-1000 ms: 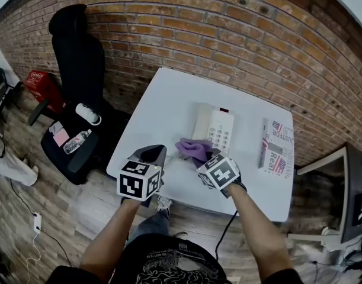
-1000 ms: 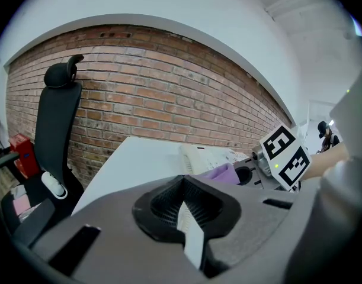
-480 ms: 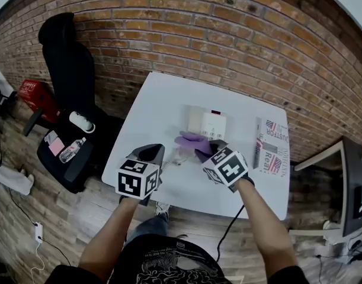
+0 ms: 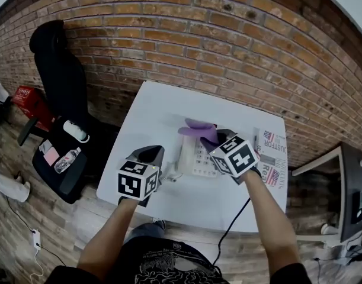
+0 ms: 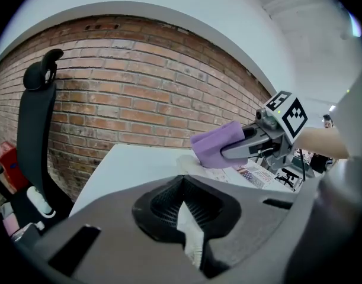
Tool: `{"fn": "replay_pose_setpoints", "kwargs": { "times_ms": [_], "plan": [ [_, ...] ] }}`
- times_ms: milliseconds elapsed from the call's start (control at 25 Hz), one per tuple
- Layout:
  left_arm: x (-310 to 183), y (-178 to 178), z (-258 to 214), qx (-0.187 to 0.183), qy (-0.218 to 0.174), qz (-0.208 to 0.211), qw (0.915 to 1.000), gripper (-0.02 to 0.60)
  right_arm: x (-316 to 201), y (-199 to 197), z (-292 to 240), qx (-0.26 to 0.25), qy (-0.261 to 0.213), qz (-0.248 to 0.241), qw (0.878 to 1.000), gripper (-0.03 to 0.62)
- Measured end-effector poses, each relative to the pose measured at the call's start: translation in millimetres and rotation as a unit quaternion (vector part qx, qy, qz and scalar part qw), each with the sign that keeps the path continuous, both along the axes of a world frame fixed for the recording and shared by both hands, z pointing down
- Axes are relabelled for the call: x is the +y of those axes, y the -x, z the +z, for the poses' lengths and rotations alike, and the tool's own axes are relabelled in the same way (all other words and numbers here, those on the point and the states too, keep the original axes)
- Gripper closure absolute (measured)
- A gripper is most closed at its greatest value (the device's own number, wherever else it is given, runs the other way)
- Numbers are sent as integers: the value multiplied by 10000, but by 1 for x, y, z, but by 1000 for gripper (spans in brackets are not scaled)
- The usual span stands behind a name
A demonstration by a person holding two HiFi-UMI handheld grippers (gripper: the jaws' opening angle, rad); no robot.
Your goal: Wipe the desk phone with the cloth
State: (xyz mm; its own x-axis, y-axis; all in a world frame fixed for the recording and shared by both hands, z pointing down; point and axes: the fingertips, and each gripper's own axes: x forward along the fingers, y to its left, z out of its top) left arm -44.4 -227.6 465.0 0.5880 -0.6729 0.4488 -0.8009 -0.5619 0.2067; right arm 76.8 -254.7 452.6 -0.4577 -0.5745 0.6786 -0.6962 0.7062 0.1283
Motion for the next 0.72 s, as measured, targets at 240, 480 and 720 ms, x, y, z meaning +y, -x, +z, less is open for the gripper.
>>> {"fn": "replay_pose_setpoints", "kwargs": {
  "times_ms": [240, 480, 720],
  "plan": [
    [-32, -6, 5, 48, 59, 54, 10000, 577, -50, -2, -8, -34, 10, 36, 10000, 549],
    [-56, -9, 16, 128, 188, 169, 9996, 577, -100, 7, -2, -31, 212, -6, 9998, 549],
    [-71, -12, 29, 201, 406, 369, 9983, 577, -139, 21, 17, -14, 576, -67, 9983, 549]
  ]
}}
